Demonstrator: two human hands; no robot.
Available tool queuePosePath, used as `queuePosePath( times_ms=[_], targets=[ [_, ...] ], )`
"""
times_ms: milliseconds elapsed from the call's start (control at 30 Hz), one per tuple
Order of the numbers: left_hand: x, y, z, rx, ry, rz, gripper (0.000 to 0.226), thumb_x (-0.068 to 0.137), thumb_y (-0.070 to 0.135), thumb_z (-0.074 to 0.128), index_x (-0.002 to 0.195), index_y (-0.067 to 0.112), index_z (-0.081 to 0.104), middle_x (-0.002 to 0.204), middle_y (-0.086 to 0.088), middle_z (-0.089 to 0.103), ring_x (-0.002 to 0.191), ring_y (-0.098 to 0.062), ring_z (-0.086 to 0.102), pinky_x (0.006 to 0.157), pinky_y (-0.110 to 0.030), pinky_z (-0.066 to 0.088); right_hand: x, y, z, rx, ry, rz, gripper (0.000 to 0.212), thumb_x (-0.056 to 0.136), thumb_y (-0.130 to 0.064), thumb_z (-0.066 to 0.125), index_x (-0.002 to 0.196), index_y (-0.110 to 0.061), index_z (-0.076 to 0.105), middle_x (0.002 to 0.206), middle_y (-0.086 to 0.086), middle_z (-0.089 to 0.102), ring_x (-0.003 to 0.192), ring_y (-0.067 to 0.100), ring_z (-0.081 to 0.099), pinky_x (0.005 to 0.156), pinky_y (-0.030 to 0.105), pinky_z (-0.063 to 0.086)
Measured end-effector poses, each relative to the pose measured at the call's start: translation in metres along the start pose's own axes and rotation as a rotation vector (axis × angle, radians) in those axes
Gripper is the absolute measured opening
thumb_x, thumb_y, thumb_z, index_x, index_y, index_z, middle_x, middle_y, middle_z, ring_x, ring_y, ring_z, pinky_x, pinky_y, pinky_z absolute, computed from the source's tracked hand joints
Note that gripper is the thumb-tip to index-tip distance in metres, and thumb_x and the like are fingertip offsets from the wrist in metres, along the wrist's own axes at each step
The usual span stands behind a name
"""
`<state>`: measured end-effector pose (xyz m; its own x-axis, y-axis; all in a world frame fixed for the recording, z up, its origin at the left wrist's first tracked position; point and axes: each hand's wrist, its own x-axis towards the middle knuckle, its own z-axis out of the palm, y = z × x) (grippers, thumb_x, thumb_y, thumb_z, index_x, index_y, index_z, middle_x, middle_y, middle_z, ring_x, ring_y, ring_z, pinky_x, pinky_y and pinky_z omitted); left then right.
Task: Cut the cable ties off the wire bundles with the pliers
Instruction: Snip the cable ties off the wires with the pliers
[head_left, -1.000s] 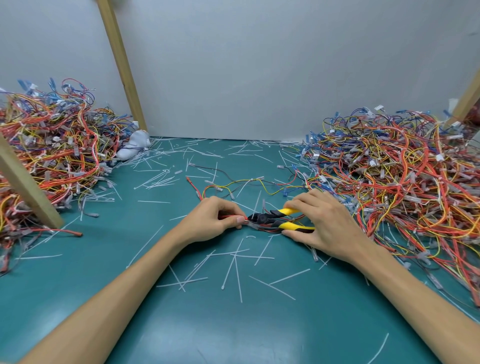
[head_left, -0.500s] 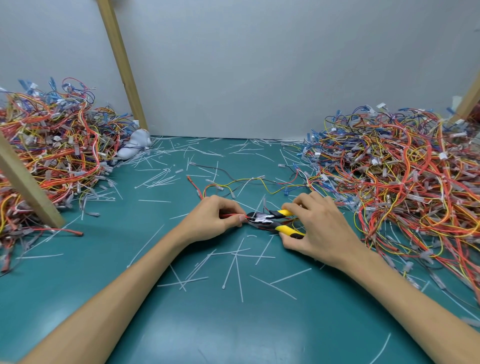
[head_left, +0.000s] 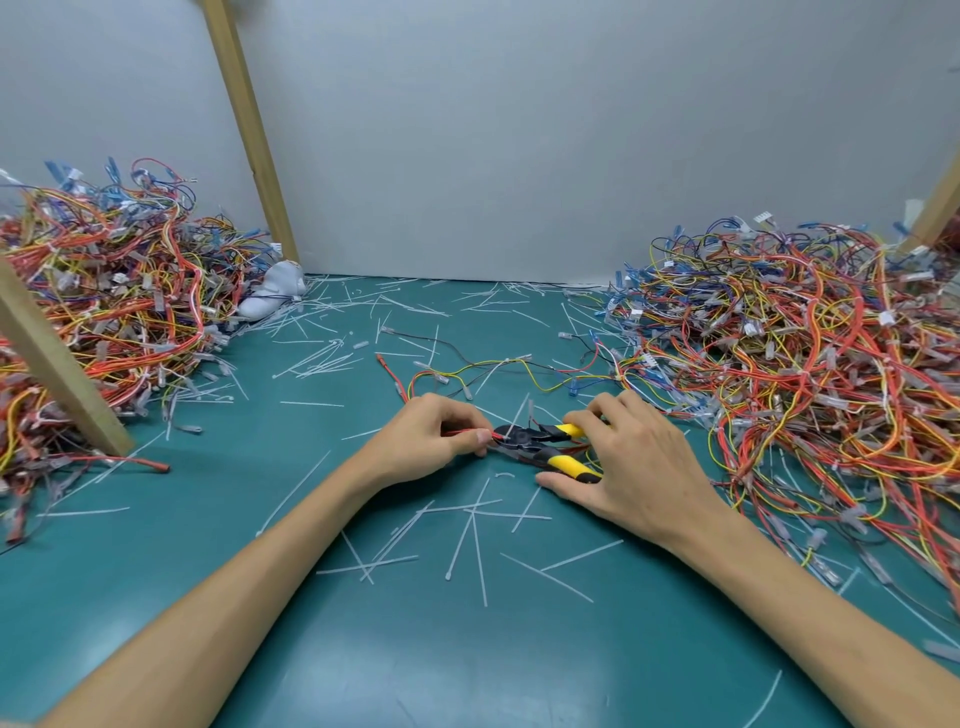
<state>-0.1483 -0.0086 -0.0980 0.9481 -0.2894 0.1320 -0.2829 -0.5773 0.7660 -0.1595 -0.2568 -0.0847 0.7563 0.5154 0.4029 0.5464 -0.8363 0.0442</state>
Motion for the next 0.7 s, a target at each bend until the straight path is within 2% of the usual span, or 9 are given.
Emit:
queuePosePath(
  times_ms=[133,367,467,533,633,700],
  targets=[
    [-0.0005,0.001,-0.0008,-0.027,-0.017,-0.004,0.018,0.095,0.016,0.059,0.08,0.017,0.07,0.067,0.013,0.065,0.06,-0.002,0.05,0.059,-0.016,0.036,0.0002,-0.0004,0.0014,-0.017,0.029,-0.008,0.05,0.08,-0.062,0.062,0.103,-0.018,0.067,0.089,0.0,0.058,0.084,0.024,0.053,0.07,0.035,0.048],
    [-0.0003,0.0013,-0.0003,-0.109,-0.012,-0.033,0.019,0.095,0.017,0.059,0.08,0.016,0.07,0.067,0.009,0.063,0.065,-0.014,0.047,0.064,-0.03,0.036,-0.0003,0.0033,0.0076,-0.01,0.055,-0.02,0.046,0.087,-0.053,0.06,0.11,-0.014,0.066,0.096,0.004,0.062,0.09,0.028,0.057,0.076,0.04,0.05],
    [0.0001,0.001,-0.0001,-0.134,0.018,-0.043,0.02,0.094,0.016,0.061,0.077,0.021,0.07,0.069,0.004,0.064,0.065,-0.014,0.049,0.065,-0.029,0.037,0.0005,0.0039,0.0087,-0.01,0.093,-0.048,0.048,0.088,-0.054,0.054,0.111,-0.013,0.066,0.097,0.003,0.062,0.09,0.029,0.056,0.076,0.041,0.05],
    [0.0001,-0.0003,0.0,-0.124,0.024,-0.045,0.02,0.093,0.015,0.062,0.076,0.017,0.071,0.07,0.0,0.065,0.066,-0.014,0.05,0.065,-0.029,0.038,0.0002,0.0042,0.0091,0.009,0.107,-0.062,0.049,0.087,-0.057,0.054,0.11,-0.015,0.066,0.096,0.001,0.061,0.089,0.027,0.055,0.077,0.039,0.049],
    [-0.0011,-0.0016,0.0001,-0.105,0.01,-0.022,0.02,0.093,0.013,0.061,0.075,0.015,0.07,0.068,0.004,0.066,0.064,-0.012,0.049,0.064,-0.029,0.038,0.0002,0.0044,0.0095,0.042,0.125,-0.062,0.048,0.086,-0.06,0.056,0.104,-0.016,0.067,0.091,-0.001,0.06,0.085,0.025,0.053,0.075,0.038,0.049],
    [-0.0017,-0.0011,-0.0006,-0.119,-0.006,-0.009,0.02,0.093,0.019,0.061,0.076,0.014,0.07,0.069,0.003,0.064,0.065,-0.013,0.047,0.063,-0.029,0.036,0.0007,0.004,0.0096,0.054,0.125,-0.061,0.049,0.086,-0.061,0.052,0.099,-0.017,0.066,0.088,-0.001,0.059,0.082,0.023,0.051,0.073,0.037,0.049]
  ],
)
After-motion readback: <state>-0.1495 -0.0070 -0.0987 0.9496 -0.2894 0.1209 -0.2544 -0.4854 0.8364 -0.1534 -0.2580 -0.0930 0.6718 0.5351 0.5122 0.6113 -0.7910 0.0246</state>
